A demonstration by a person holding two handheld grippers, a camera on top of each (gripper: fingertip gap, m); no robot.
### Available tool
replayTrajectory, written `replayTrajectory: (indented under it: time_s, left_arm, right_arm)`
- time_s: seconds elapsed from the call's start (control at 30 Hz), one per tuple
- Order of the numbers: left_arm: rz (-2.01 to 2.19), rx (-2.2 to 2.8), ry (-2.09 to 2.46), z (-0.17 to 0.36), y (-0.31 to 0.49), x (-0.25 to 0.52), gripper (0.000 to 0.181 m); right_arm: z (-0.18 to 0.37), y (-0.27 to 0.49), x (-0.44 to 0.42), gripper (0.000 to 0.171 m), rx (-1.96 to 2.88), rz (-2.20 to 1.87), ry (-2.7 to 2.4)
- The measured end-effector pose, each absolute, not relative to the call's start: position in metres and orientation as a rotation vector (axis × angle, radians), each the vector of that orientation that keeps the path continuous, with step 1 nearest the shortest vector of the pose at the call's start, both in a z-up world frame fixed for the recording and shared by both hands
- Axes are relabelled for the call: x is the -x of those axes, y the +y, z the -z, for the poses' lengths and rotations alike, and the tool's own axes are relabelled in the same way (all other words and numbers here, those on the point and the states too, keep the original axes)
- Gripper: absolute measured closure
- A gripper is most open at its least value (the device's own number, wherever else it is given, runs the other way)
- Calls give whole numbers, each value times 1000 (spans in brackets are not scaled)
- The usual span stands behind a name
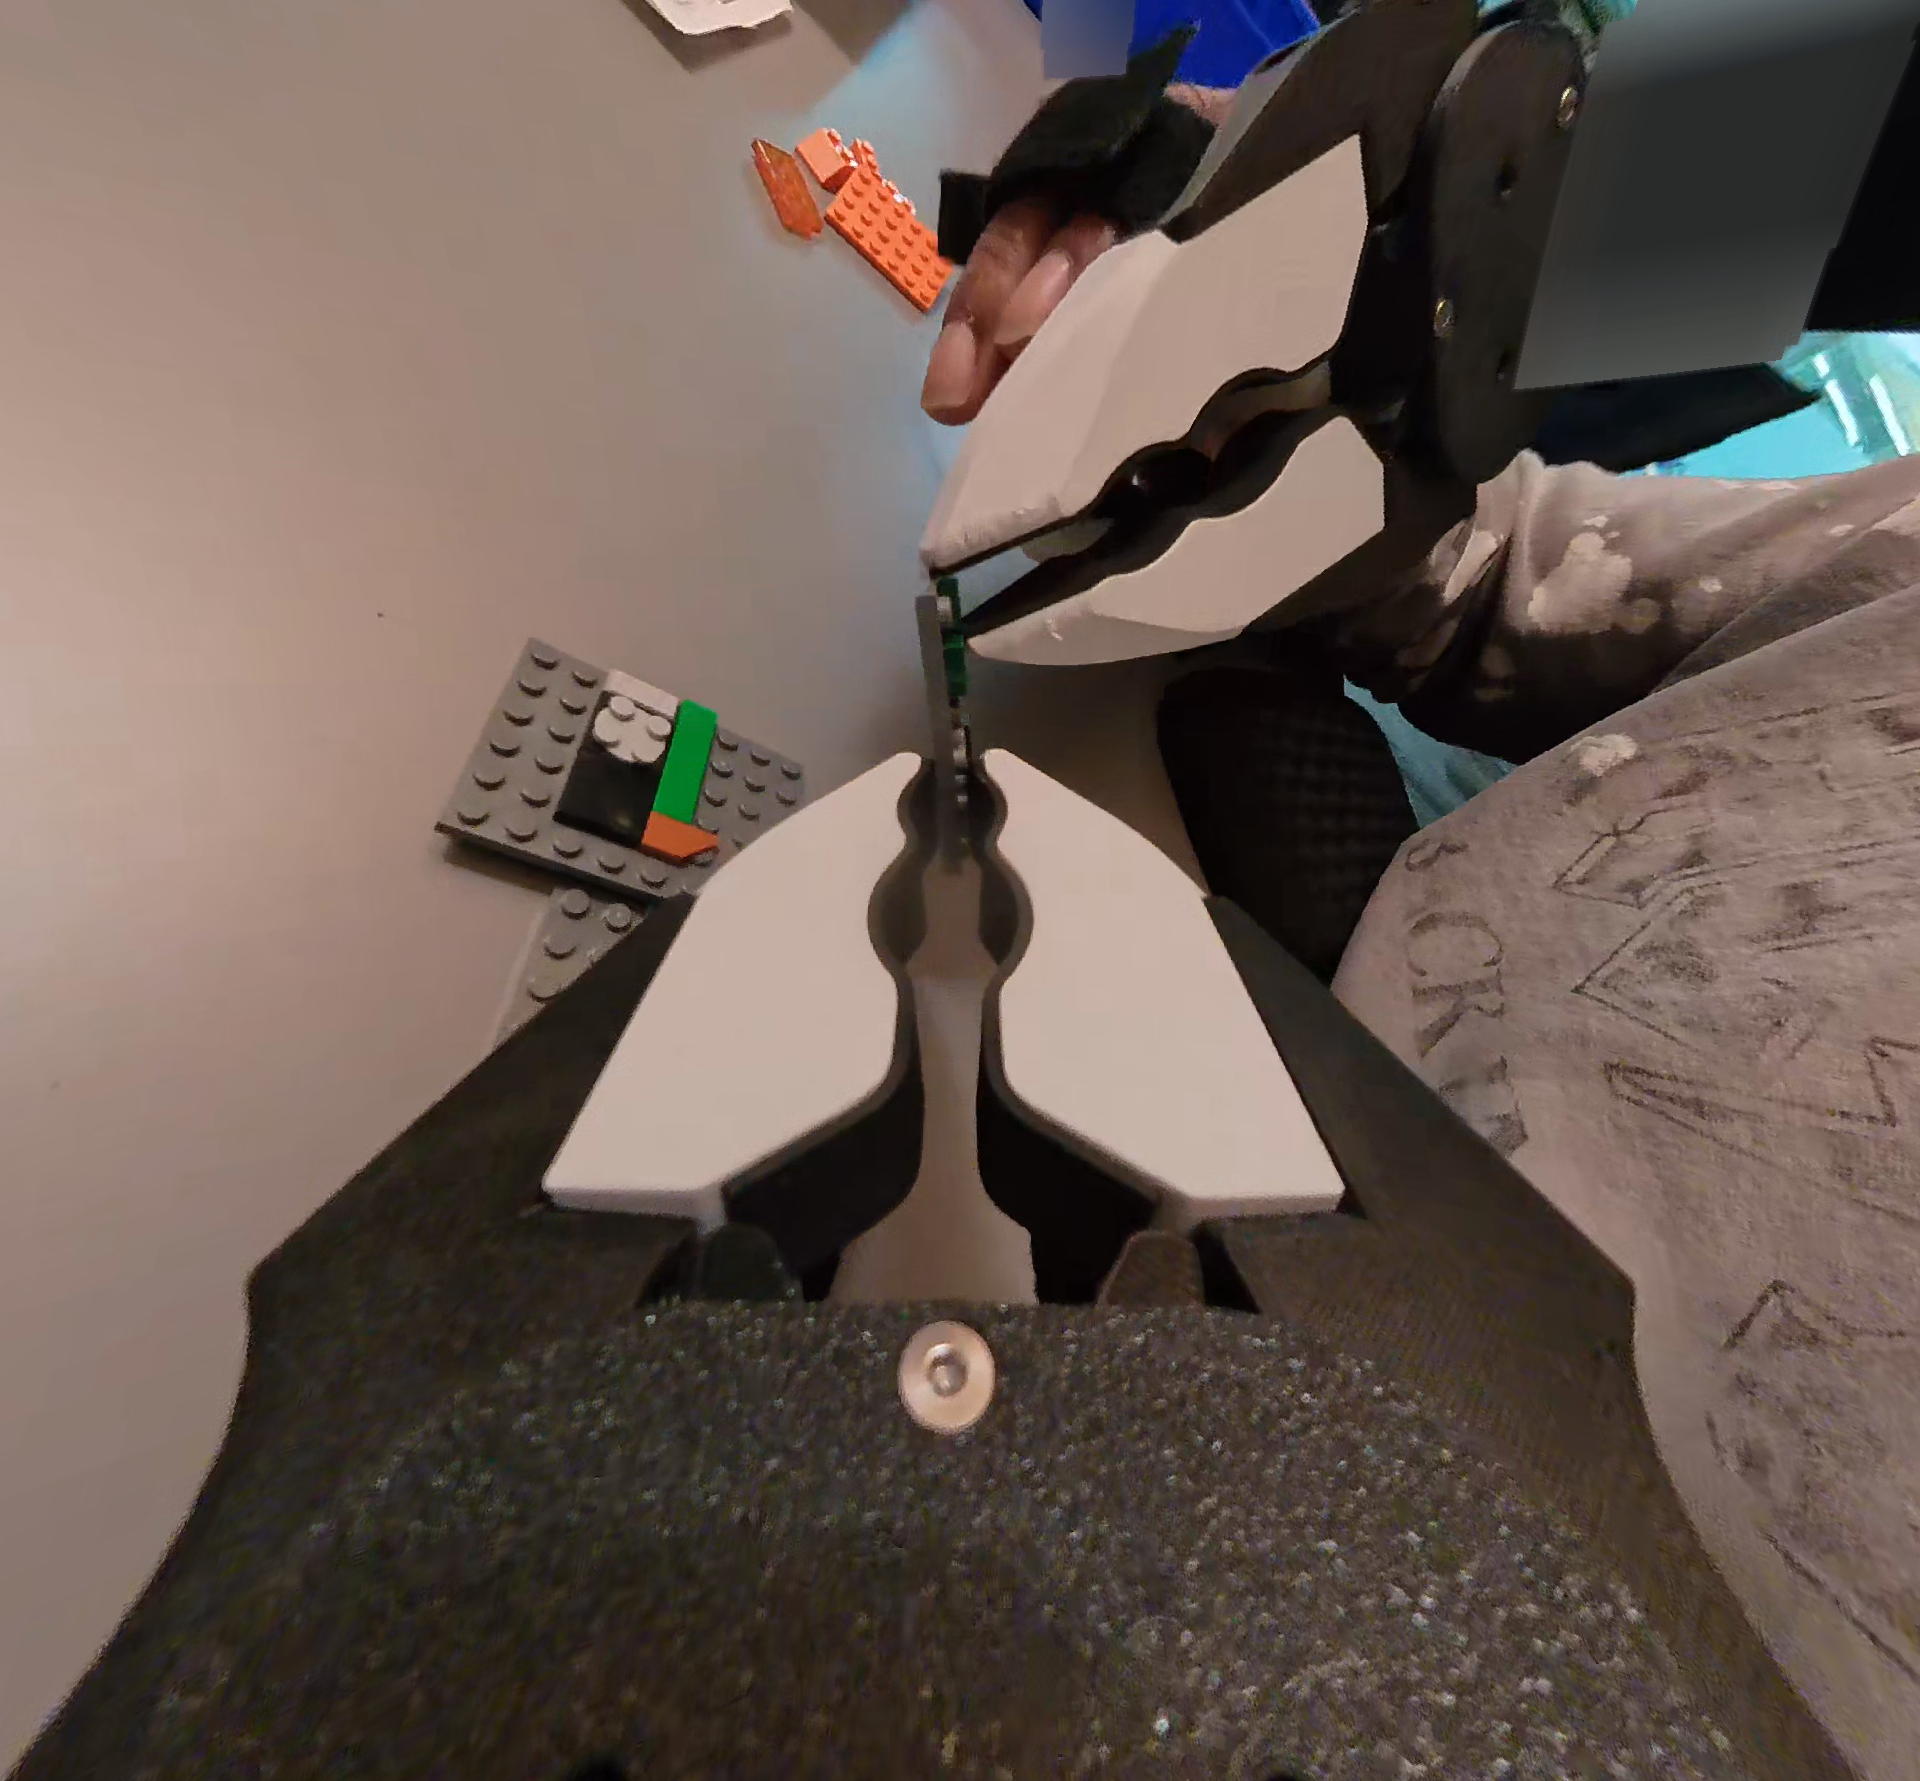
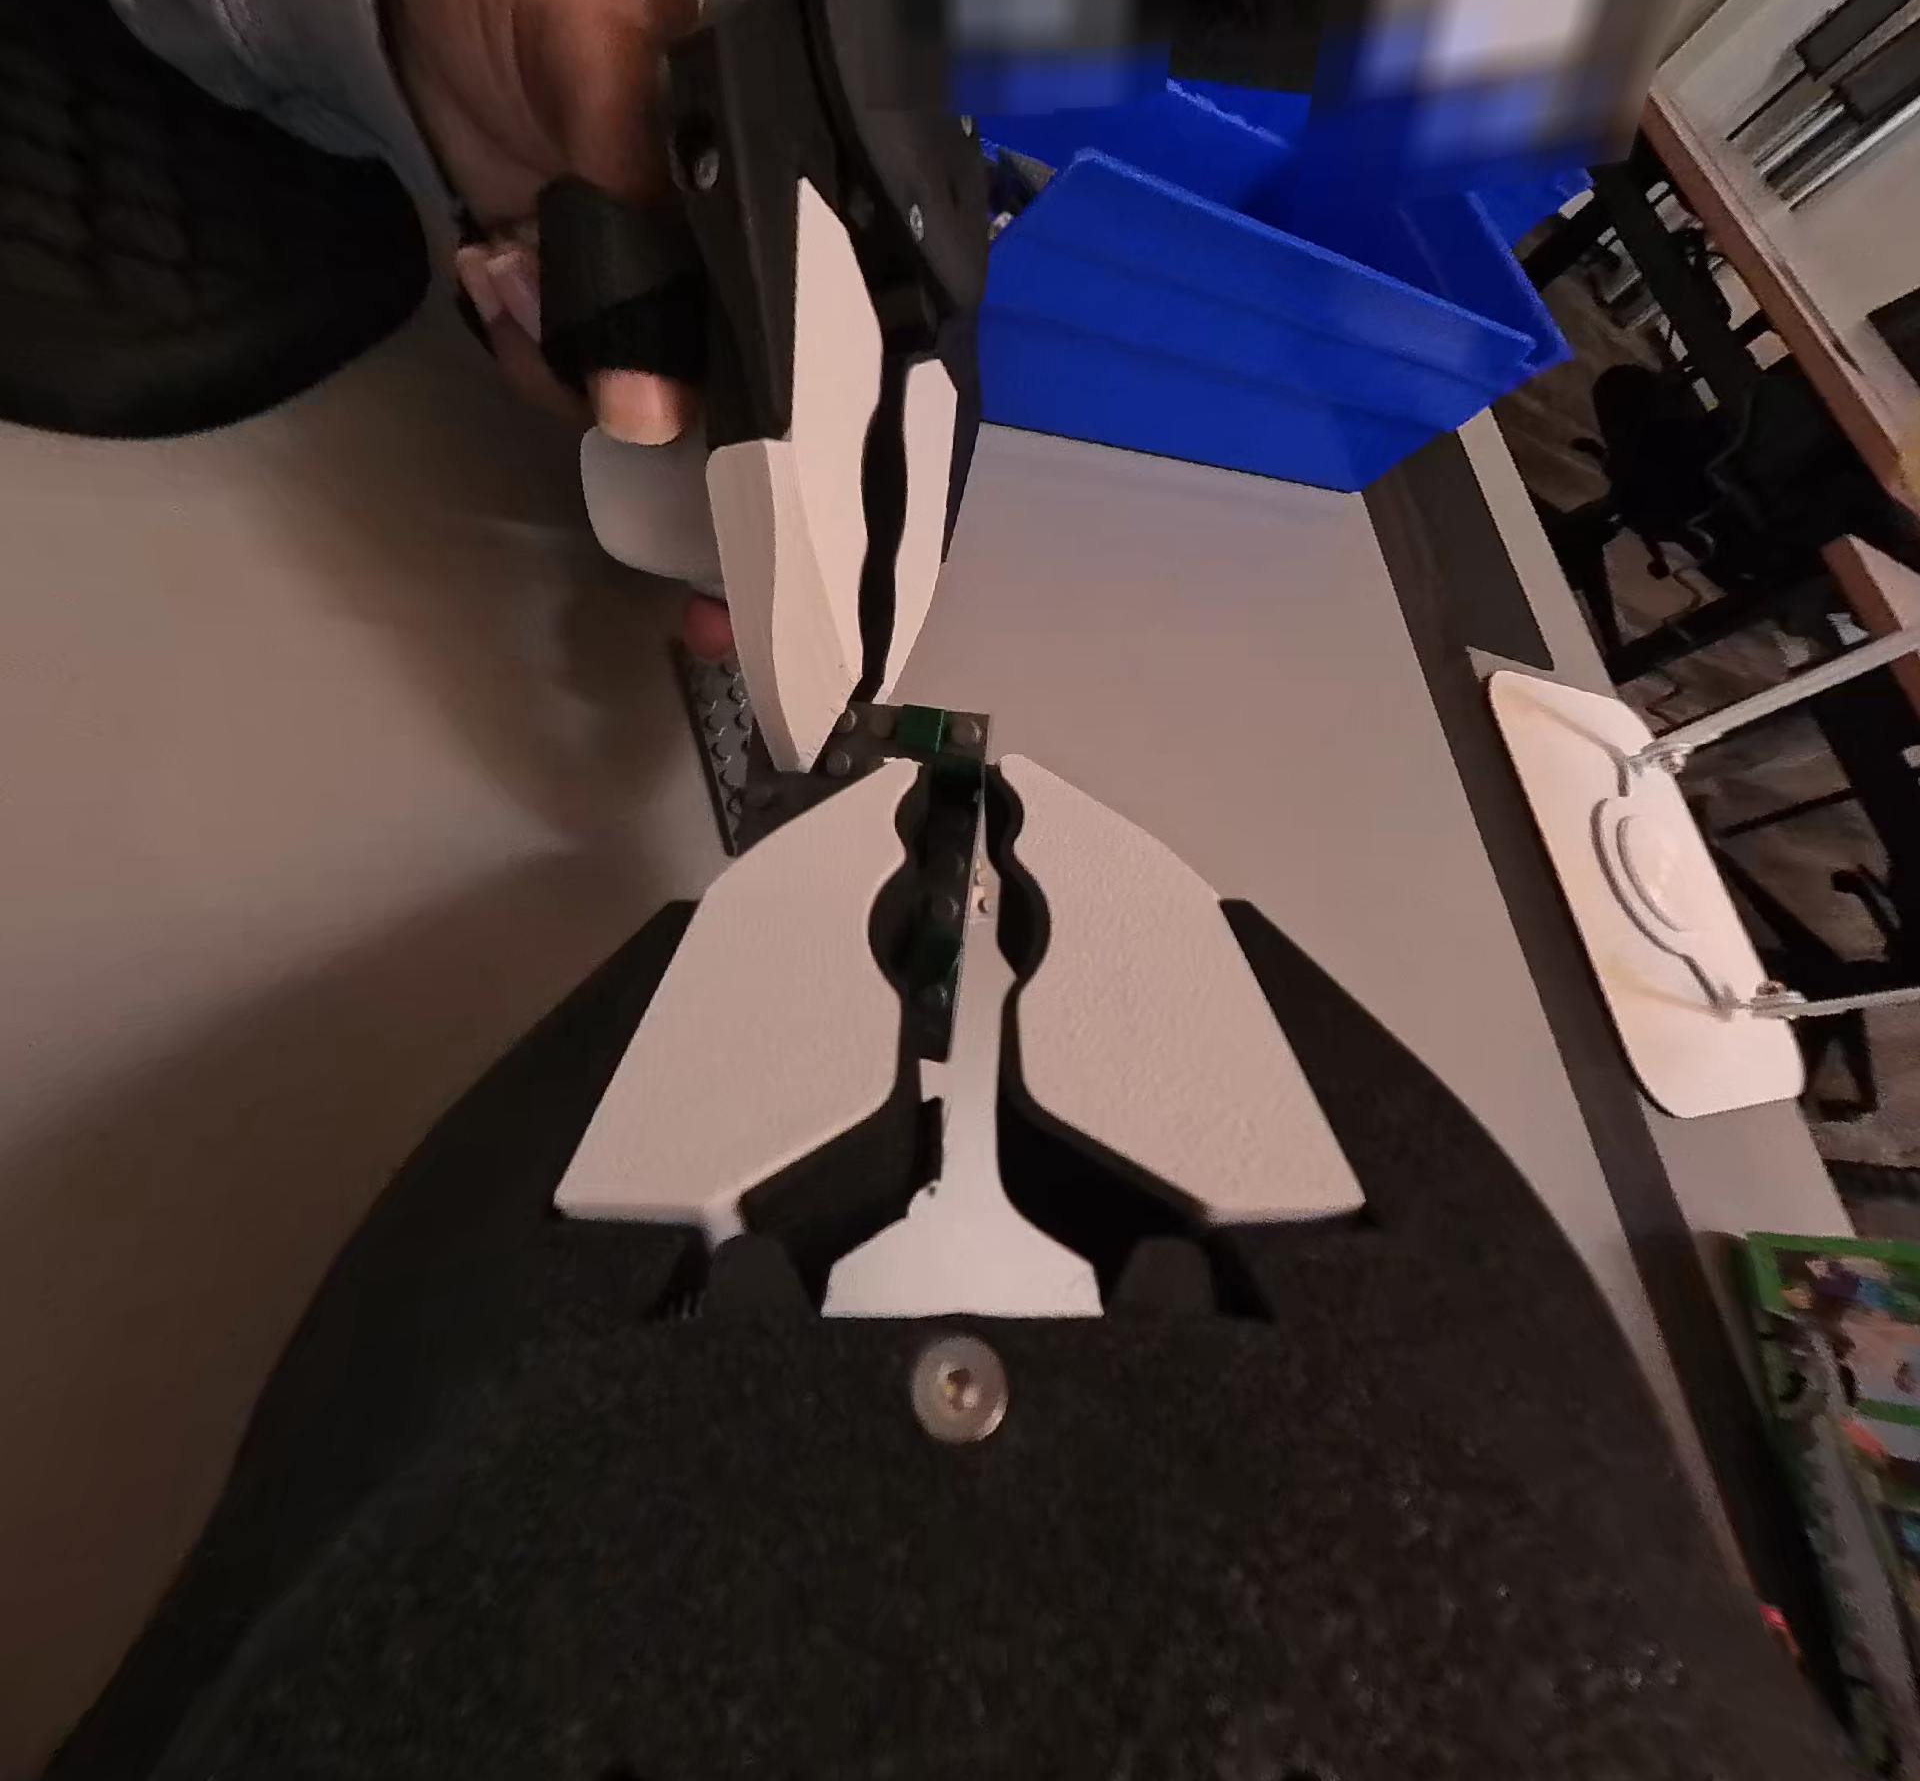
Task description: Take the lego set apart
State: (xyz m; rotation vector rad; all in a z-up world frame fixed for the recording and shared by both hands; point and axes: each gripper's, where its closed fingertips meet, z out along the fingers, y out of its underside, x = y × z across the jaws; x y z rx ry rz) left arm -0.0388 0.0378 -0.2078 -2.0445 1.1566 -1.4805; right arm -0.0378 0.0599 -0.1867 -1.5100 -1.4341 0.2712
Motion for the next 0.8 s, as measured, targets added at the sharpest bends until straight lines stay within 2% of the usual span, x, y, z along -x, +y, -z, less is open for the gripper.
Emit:
replayTrajectory:
  time_s: [0.27, 0.5, 0.6, 0.67, 0.8]
  left_arm:
    - [1332, 1910, 1388, 209, 20, 38, 172]
    - [1280, 1941, 1298, 209, 40, 43, 176]
    - [1303, 1935, 1269, 207, 39, 40, 162]
    - [1284, 1920, 1282, 206, 39, 39, 176]
    - [1236, 1902, 1329, 204, 36, 38, 176]
  right_arm:
    - [193, 47, 37, 164, 1489, -302, -1528]
    - [183, 56, 40, 165, 1437, -231, -1412]
    - [181, 56, 42, 167, 1424, -204, -1383]
    - [178, 54, 44, 171, 1410, -202, -1377]
    - [178, 53, 47, 171, 1382, -147, -1390]
